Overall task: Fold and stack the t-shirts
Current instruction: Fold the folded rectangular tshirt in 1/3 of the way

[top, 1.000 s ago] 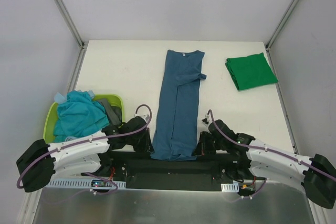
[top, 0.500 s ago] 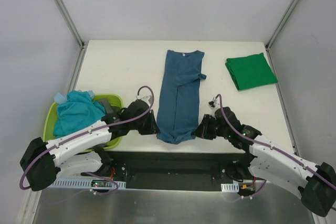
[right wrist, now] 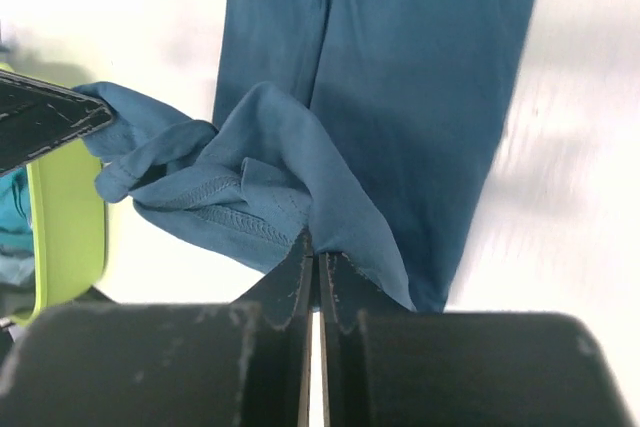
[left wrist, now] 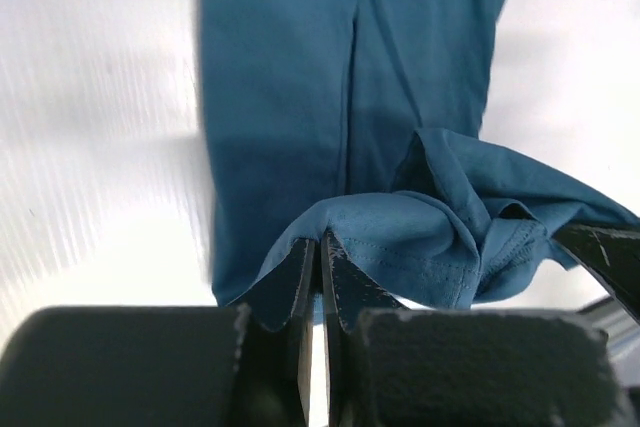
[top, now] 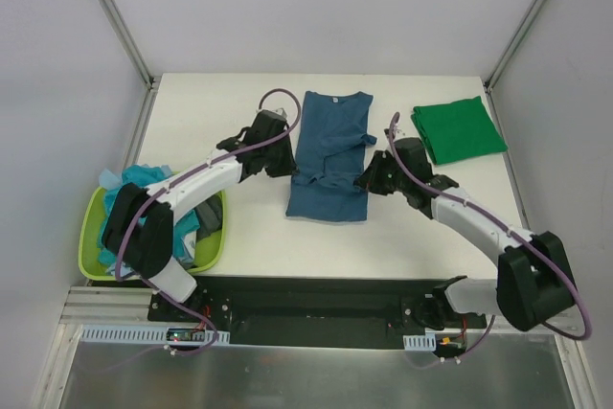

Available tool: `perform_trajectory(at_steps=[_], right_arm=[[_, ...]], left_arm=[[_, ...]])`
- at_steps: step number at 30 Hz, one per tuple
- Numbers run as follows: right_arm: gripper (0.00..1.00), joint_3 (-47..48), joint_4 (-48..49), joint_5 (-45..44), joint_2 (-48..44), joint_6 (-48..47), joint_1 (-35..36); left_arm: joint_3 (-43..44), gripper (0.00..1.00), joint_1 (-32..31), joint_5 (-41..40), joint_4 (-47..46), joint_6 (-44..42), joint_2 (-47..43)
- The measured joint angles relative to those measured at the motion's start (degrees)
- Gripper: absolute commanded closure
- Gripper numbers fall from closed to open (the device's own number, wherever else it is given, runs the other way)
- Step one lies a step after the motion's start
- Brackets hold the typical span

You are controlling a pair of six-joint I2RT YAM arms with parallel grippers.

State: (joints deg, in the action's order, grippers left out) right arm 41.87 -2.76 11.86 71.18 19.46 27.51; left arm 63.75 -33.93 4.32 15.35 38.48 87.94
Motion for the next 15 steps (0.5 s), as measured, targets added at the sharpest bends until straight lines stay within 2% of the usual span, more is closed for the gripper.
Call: perform_trajectory(at_steps=[6, 13, 15], right_arm=[[1.0, 5.86, 4.83, 1.77, 9.99, -1.66, -3.69], [1.0, 6.97, 8.04, 2.49, 16.41, -1.77, -5.92], [0.95, 7.85, 8.79, 3.13, 18.8, -1.75, -6.36]], left_arm=[[8.02, 1.0, 3.85, 1.22, 0.0, -3.17, 9.27], [14.73, 0.99, 5.95, 3.41, 0.04, -6.25, 16.79], [16.44, 0.98, 6.32, 4.57, 0.04, -6.82, 18.88]])
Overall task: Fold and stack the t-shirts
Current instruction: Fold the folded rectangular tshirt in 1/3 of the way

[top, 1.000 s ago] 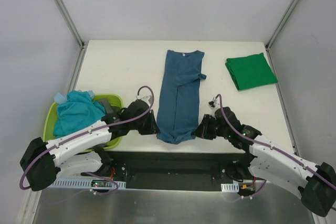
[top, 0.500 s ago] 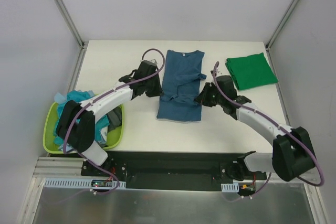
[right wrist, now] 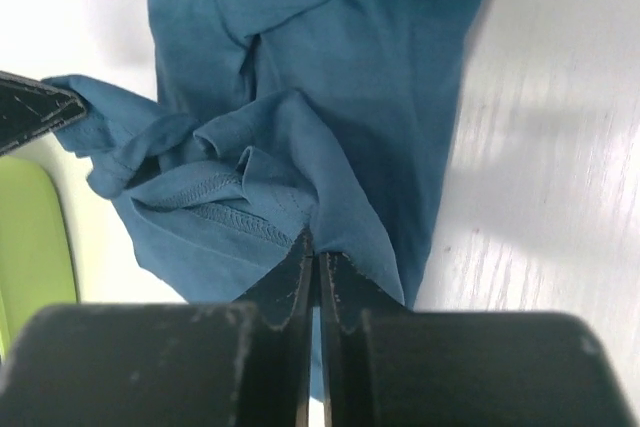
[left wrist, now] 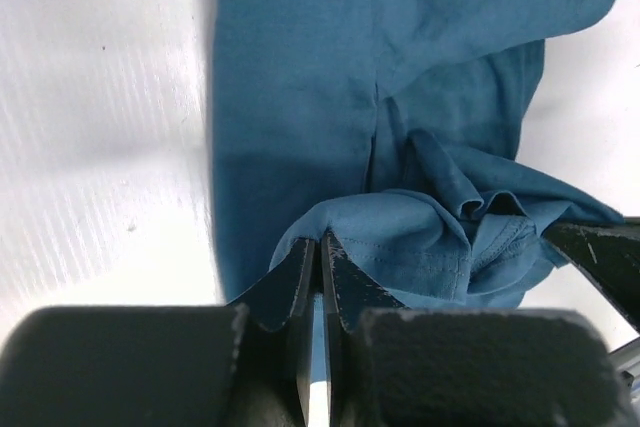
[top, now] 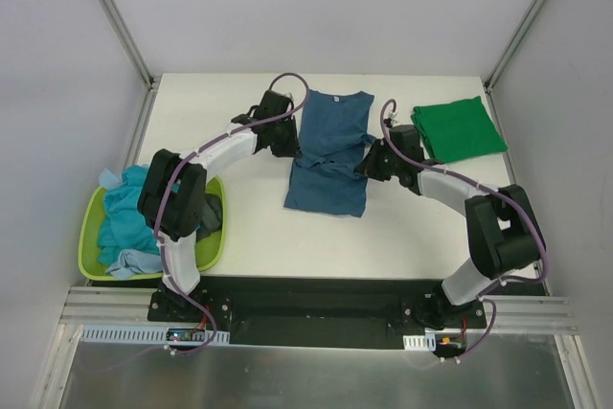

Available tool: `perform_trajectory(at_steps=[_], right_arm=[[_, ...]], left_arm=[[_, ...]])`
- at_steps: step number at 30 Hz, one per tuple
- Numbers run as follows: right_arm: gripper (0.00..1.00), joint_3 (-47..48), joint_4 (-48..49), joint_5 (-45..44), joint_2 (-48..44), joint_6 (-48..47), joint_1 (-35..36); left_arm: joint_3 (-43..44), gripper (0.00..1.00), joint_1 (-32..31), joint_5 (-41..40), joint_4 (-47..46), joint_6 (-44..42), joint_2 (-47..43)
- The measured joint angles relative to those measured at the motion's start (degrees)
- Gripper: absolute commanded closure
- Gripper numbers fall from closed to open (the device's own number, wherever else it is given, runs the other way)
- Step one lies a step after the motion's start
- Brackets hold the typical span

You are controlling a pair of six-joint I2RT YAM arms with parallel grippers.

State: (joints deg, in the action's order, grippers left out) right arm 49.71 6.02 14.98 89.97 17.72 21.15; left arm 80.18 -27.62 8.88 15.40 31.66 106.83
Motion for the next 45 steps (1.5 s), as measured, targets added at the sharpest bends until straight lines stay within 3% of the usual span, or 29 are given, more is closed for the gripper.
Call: perform_trajectory(at_steps=[3, 5, 6, 8, 9, 11, 14, 22, 26, 32, 40, 43, 44, 45], right_arm=[[0.94, 1.77, 1.14, 0.74, 3.63, 0.17, -0.9], [0.83, 3.3, 1.77, 1.14, 6.1, 0.2, -1.53], [0.81, 4.17, 1.97, 1.57, 7.37, 0.17, -1.88], [0.72, 5.66, 2.12, 2.56, 9.14, 0.42, -2.51], [0.66, 6.36, 2.19, 3.06, 9.75, 0.63, -2.84], [0.56, 6.73, 2.38, 3.61, 9.81, 1.07, -3.41], [0.42, 6.01, 2.64, 3.82, 8.09, 1.42, -3.85], [0.32, -3.67, 1.95, 4.48, -7.89, 0.81, -3.04], [0.32, -4.28, 1.27, 6.08, -8.85, -0.61, 3.06], [0.33, 4.74, -0.46, 9.97, 4.09, -1.31, 10.38], [0.32, 33.79, -5.35, 10.64, 28.39, -2.62, 8.5], [0.18, 39.82, -7.91, 10.34, 31.43, -3.5, 6.4], [0.01, 40.35, -8.76, 10.4, 31.41, -3.91, 5.77], [0.03, 40.63, -9.46, 10.4, 31.1, -4.42, 5.16]], left_arm=[[1.49, 0.93, 0.76, 1.2, -0.07, -0.81, 2.62], [2.14, 0.84, 1.51, 1.55, -0.02, -1.03, 4.09], [2.45, 0.7, 1.9, 1.53, 0.15, -1.09, 4.63], [3.06, 0.58, 2.62, 1.57, 0.42, -1.44, 5.38], [3.34, 0.42, 3.04, 1.62, 0.42, -1.49, 5.46], [3.78, 0.21, 3.8, 1.7, 0.37, -1.77, 5.38], [3.72, 0.04, 4.52, 2.73, 0.31, -2.05, 4.48], [-10.56, 0.01, 4.72, 5.92, -0.74, -1.62, -9.99], [-19.65, 0.01, 4.72, 5.99, -1.66, -0.35, -17.88], [-29.24, 0.01, 4.72, 5.38, -1.33, 1.9, -25.42], [-30.56, 0.01, 4.72, 4.04, -1.55, 2.14, -26.77], [-30.49, 0.01, 4.72, 4.07, -1.57, 2.08, -26.38], [-30.38, 0.01, 4.72, 4.07, -1.57, 2.05, -26.08], [-30.08, 0.01, 4.72, 4.11, -1.53, 2.05, -25.57]])
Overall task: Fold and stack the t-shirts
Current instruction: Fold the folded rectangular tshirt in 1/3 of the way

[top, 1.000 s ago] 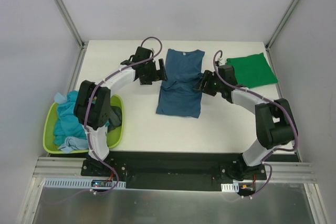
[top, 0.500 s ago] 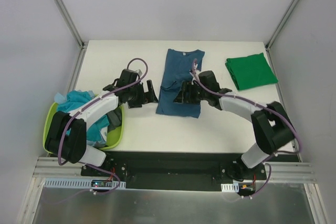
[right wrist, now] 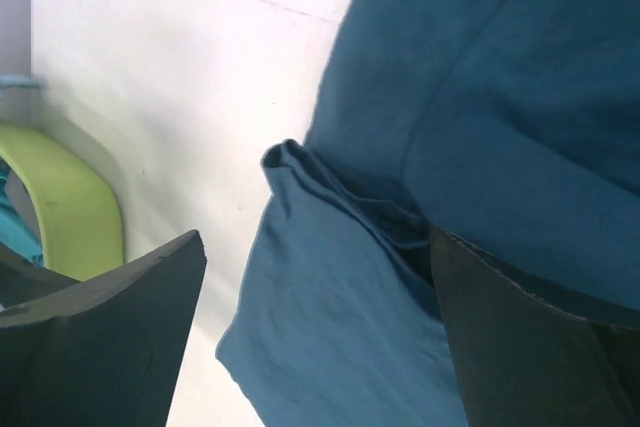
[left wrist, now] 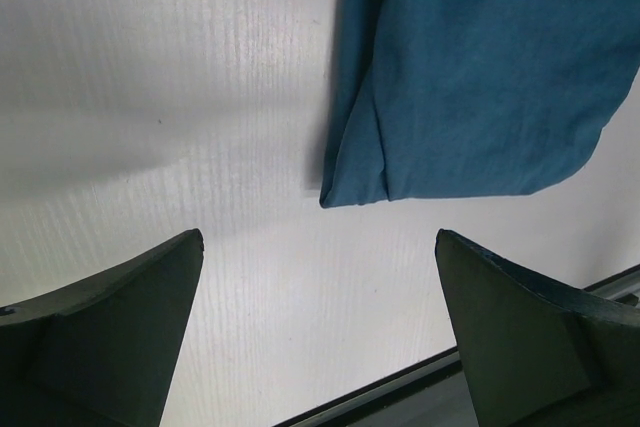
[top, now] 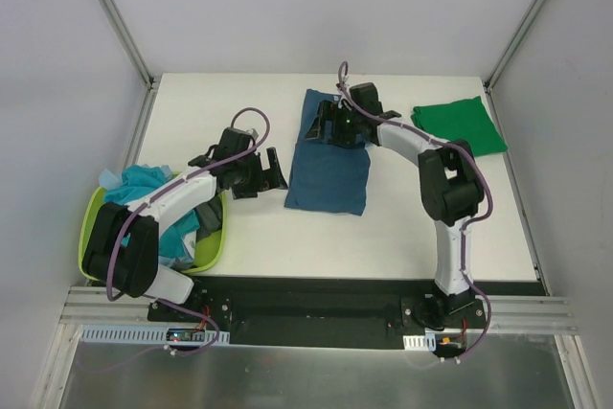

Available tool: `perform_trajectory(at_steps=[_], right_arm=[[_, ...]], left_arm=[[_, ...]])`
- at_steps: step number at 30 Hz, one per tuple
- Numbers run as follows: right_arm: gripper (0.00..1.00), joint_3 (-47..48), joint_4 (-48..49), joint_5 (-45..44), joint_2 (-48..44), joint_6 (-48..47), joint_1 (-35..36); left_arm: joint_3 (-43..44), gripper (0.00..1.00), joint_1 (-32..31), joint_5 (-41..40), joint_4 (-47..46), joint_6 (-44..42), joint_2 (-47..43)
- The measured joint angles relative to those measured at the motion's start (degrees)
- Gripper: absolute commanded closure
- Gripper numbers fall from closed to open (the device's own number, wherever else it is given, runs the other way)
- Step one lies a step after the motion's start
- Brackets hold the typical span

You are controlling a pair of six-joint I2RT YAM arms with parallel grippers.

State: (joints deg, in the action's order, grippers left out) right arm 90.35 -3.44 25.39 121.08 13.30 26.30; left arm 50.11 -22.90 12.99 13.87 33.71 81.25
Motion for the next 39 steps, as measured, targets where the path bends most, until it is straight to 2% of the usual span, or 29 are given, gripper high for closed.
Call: perform_trajectory(at_steps=[2, 5, 8, 12, 16, 19, 21, 22, 27, 31, 32, 34, 35, 36, 39], right_arm=[[0.04, -0.76, -0.74, -0.24, -1.31, -1.25, -1.01], [0.04, -7.23, -1.62, -0.59, -7.39, -3.3, -1.38], [0.04, -16.48, -2.4, -0.2, -16.7, -4.83, -0.63], [0.04, -26.45, -0.9, 0.42, -25.35, -5.38, 1.09], [0.04, -32.63, 0.59, 0.63, -25.29, -4.59, 2.21], [0.04, -34.23, 1.36, 0.59, -22.8, -3.5, 2.16], [0.04, -35.87, 2.97, 0.57, -22.05, -2.36, 2.27], [0.04, -36.68, 4.22, 0.63, -22.29, -1.7, 2.36], [0.04, -45.31, 11.28, -0.81, -27.89, 1.84, 4.59], [0.04, -55.17, 12.33, -3.26, -37.66, 6.25, 8.44], [0.04, -57.75, 12.02, -4.15, -40.74, 7.52, 9.68], [0.04, -62.16, 10.25, -6.1, -47.32, 9.7, 12.02], [0.04, -64.17, 8.85, -7.39, -51.15, 10.8, 12.87], [0.04, -65.35, 7.78, -8.35, -53.96, 11.41, 13.11], [0.04, -68.17, 4.61, -13.11, -65.07, 12.09, 13.31]], left_arm=[[1.2, 0.01, 0.0, 0.2, -0.02, -0.02, 1.79], [3.5, 0.01, -0.02, 0.94, -0.42, 0.0, 5.55], [6.34, 0.08, -0.2, 2.16, -1.33, -0.02, 10.75], [9.16, 0.22, -1.36, 3.32, -1.84, 0.02, 16.48], [11.23, 0.42, -3.1, 4.55, -2.56, 0.09, 20.87], [11.28, 0.63, -3.96, 4.42, -3.13, 0.0, 21.59], [10.86, 0.81, -4.35, 4.55, -3.45, 0.22, 22.05], [10.36, 0.86, -4.55, 4.5, -3.78, 0.24, 22.05], [4.9, 0.9, -5.53, 4.72, -6.54, 1.62, 19.74], [-2.86, 0.88, -9.6, 4.0, -7.17, 3.69, 13.2], [-4.79, 0.85, -11.02, 3.8, -7.06, 4.42, 11.39], [-8.35, 0.71, -13.6, 3.08, -6.56, 5.6, 7.67], [-10.88, 0.58, -15.41, 2.86, -5.97, 6.45, 4.7], [-12.35, 0.49, -16.35, 2.73, -5.38, 6.69, 2.4], [-16.44, 0.06, -18.86, 2.38, -2.27, 7.58, -5.6]])
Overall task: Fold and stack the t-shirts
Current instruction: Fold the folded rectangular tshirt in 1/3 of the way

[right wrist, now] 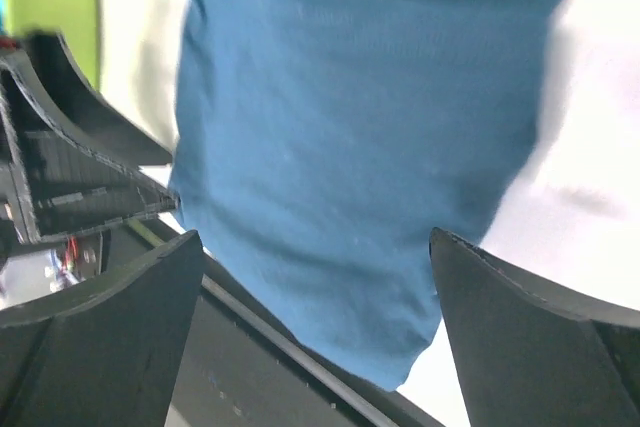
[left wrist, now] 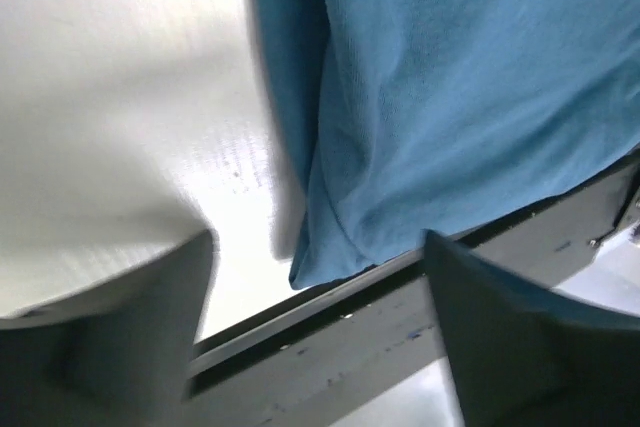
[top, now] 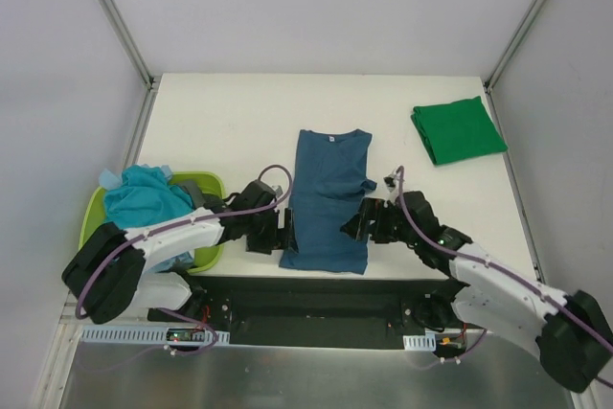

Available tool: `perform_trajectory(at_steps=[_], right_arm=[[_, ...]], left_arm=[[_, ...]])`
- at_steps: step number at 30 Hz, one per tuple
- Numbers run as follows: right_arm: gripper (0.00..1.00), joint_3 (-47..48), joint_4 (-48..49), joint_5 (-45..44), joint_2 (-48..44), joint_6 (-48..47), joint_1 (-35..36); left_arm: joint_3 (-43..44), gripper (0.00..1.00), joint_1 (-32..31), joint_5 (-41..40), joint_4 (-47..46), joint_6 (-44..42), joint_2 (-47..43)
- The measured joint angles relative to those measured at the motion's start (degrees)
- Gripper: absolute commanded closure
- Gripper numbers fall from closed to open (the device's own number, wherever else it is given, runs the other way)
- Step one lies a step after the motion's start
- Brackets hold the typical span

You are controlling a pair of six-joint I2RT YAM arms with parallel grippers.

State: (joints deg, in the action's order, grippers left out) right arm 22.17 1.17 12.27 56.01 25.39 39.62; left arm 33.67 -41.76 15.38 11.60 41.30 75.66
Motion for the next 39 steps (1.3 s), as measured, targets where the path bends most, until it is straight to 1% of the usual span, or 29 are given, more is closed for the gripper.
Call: perform_trajectory(at_steps=[1, 4, 6, 7, 9, 11, 12, 15, 16, 18, 19, 21, 24, 27, 29, 31, 33, 35, 37, 38, 39], right_arm=[[0.04, -0.46, -0.46, -2.43, -3.69, -0.2, -0.04], [0.04, -0.66, -1.97, -11.19, -13.07, -1.62, -0.55], [0.04, -0.52, -2.34, -16.57, -16.15, -3.02, -1.79], [0.04, 0.24, -3.54, -19.5, -16.48, -3.82, -3.13], [0.04, 2.19, -6.01, -22.49, -14.34, -4.92, -5.75], [0.01, 6.43, -9.66, -23.89, -8.31, -5.97, -9.84], [0.05, 9.05, -11.15, -24.04, -4.2, -6.47, -11.76], [0.15, 16.09, -13.88, -23.89, 7.3, -8.0, -14.56], [0.21, 19.5, -14.71, -23.74, 12.61, -8.76, -14.91], [0.33, 22.84, -15.19, -23.56, 18.12, -9.94, -15.23], [0.38, 24.5, -15.1, -23.47, 20.85, -10.8, -15.37], [0.4, 29.62, -15.3, -22.73, 28.35, -12.96, -15.82], [0.42, 34.27, -15.06, -20.74, 35.91, -15.43, -16.61], [0.45, 36.3, -15.13, -17.9, 40.13, -17.05, -17.11], [0.51, 36.57, -15.23, -16.26, 41.27, -17.46, -17.27], [0.6, 36.57, -15.39, -15.21, 41.75, -17.84, -17.29], [0.66, 36.65, -15.37, -14.53, 42.23, -18.51, -17.29], [0.82, 37.09, -15.45, -13.88, 43.43, -18.95, -17.31], [0.95, 38.18, -15.78, -12.74, 44.89, -19.82, -17.31], [0.98, 38.73, -15.69, -12.0, 45.35, -20.26, -17.38], [0.99, 39.01, -15.43, -11.37, 45.72, -20.7, -17.4]], left_arm=[[-0.61, 0.01, -0.28, -0.26, 1.14, 0.55, -2.19], [-0.42, 0.01, -0.2, -1.95, 2.38, 0.59, -5.22], [0.22, 0.01, -0.2, -3.76, 2.84, 0.48, -5.49], [0.63, 0.01, -0.2, -4.83, 3.15, 0.37, -5.46], [1.86, 0.01, -0.17, -6.8, 3.93, -0.02, -5.2], [3.89, 0.01, -0.13, -8.63, 4.22, -0.42, -4.11], [4.92, 0.01, -0.02, -9.42, 4.17, -0.52, -3.39], [7.65, 0.01, 0.76, -11.28, 4.11, -1.22, -0.98], [8.2, 0.01, 1.07, -11.43, 4.07, -1.4, -0.31], [9.2, 0.01, 1.84, -11.85, 3.98, -1.73, 1.44], [9.31, 0.01, 2.14, -12.07, 3.93, -1.79, 1.97], [9.33, 0.01, 2.49, -12.66, 4.07, -1.97, 2.95], [9.33, 0.01, 2.89, -12.9, 4.17, -2.14, 3.74], [9.33, 0.01, 3.26, -12.92, 4.17, -2.32, 3.96], [9.33, 0.01, 3.28, -12.92, 4.17, -2.43, 4.0], [9.33, 0.01, 3.63, -12.92, 4.15, -2.6, 4.15], [9.33, 0.01, 3.65, -12.92, 4.15, -2.8, 4.55], [9.33, 0.01, 3.98, -12.9, 4.2, -2.97, 4.92], [9.33, 0.01, 4.0, -12.92, 4.17, -3.04, 4.96], [9.33, 0.01, 4.0, -12.9, 4.17, -3.04, 4.96], [9.33, 0.01, 4.02, -12.92, 4.17, -3.06, 4.96]])
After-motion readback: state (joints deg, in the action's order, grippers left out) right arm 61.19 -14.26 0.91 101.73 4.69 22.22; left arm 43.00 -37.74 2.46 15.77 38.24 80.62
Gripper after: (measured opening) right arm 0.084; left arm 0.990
